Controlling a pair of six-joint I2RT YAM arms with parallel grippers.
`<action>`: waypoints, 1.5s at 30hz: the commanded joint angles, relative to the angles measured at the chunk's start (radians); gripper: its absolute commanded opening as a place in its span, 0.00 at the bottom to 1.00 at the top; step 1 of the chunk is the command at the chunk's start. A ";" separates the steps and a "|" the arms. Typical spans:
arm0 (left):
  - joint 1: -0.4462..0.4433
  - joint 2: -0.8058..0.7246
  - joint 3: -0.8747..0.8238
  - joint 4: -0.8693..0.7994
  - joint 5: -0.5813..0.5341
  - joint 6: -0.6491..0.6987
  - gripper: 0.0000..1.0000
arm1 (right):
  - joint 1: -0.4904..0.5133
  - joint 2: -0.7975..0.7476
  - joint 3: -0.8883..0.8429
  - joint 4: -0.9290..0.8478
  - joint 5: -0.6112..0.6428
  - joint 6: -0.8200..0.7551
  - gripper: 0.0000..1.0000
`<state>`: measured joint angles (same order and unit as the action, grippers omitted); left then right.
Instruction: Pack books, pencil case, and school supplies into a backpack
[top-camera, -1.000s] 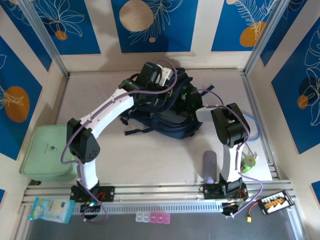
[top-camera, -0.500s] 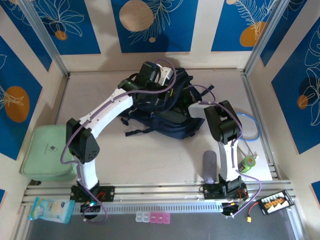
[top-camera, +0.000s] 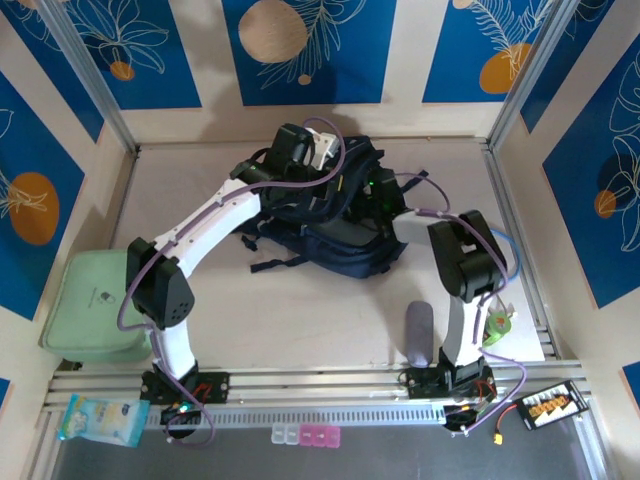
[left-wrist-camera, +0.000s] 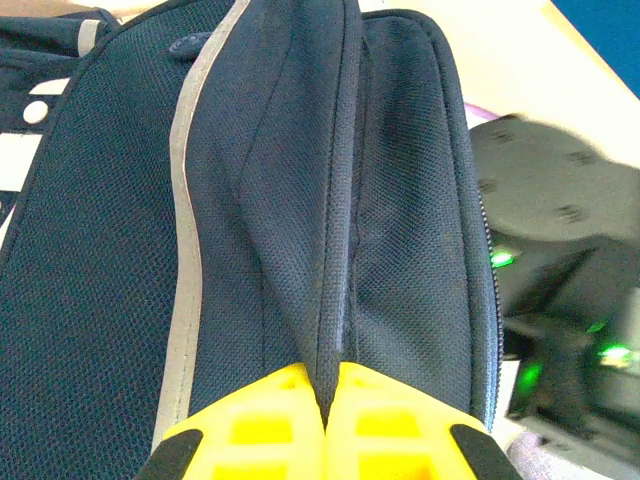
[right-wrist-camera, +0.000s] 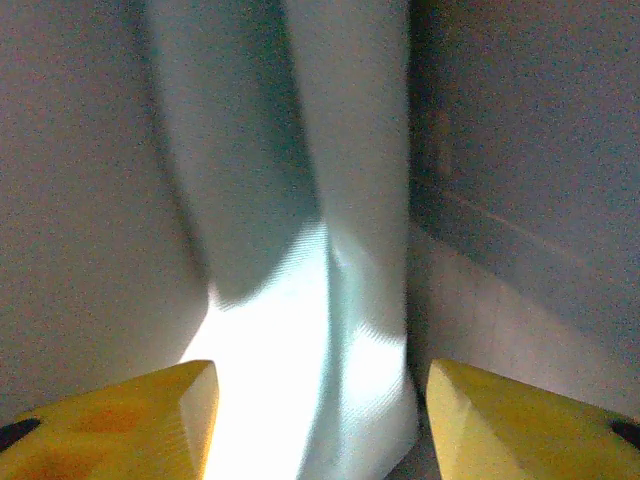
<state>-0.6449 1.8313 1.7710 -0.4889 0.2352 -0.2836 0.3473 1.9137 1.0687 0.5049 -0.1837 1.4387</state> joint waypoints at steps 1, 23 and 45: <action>0.012 -0.062 0.002 0.124 0.048 -0.013 0.00 | -0.039 -0.112 -0.059 -0.047 -0.034 0.036 0.61; 0.157 -0.189 -0.485 0.323 0.108 -0.322 0.80 | -0.185 -0.796 -0.165 -0.905 0.423 -0.395 0.66; 0.340 -0.087 -0.850 0.826 0.228 -0.877 0.38 | -0.013 -0.654 -0.095 -0.922 0.414 -0.400 0.65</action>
<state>-0.3012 1.7317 0.9039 0.2516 0.4232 -1.1160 0.3206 1.2518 0.9535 -0.3985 0.2104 1.0401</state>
